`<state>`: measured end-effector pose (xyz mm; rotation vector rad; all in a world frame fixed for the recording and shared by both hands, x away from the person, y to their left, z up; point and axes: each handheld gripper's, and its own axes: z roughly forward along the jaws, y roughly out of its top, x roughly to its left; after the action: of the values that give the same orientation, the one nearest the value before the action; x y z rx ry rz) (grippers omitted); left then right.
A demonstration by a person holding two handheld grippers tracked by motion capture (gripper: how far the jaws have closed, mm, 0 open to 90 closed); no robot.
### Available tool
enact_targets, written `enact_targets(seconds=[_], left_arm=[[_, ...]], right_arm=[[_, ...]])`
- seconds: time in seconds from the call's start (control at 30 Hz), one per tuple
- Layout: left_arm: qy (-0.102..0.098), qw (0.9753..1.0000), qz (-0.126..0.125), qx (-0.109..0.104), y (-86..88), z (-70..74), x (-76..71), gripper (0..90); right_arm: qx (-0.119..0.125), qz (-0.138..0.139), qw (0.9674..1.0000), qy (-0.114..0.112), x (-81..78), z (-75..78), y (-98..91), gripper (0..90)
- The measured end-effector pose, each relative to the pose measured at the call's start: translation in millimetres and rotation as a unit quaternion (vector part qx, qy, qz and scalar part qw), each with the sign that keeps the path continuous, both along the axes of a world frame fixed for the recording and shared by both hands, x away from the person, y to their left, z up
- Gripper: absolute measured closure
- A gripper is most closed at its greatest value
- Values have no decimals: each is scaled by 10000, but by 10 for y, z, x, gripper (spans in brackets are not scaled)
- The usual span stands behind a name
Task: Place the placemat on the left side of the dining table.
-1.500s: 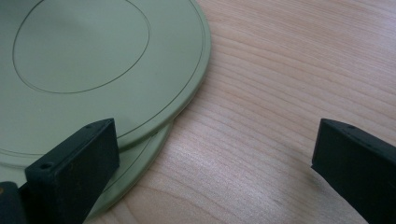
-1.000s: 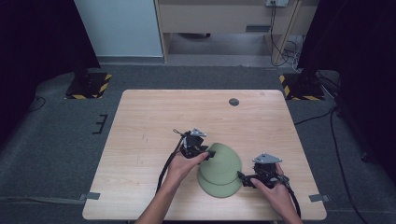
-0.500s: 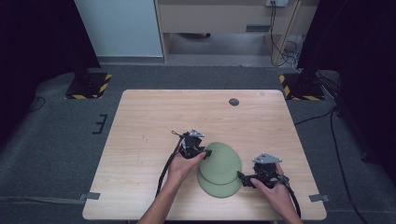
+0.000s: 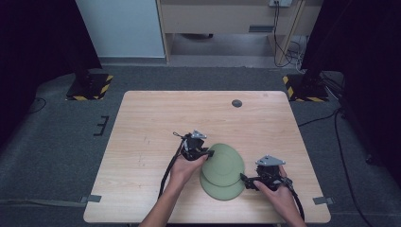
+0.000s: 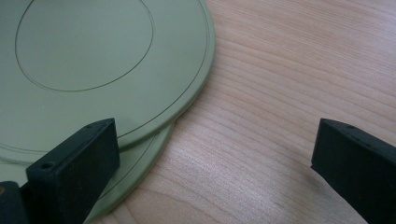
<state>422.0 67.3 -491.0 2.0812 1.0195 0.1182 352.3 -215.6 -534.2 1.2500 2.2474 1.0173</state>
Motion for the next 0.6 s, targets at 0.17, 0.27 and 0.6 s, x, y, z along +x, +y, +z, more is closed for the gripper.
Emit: enact_targets(seconds=[0.17, 0.27, 0.6], left_arm=[[-36, 10000, 10, 35, 2, 6, 3, 773], [-41, 10000, 13, 61, 4, 9, 7, 781], [-151, 9997, 189, 102, 36, 22, 37, 796]], right_arm=[[8, -19, 10000, -19, -6, 6, 5, 28], [-7, -33, 10000, -41, -6, 10, 1, 37], [-12, -26, 10000, -58, -10, 12, 6, 43]])
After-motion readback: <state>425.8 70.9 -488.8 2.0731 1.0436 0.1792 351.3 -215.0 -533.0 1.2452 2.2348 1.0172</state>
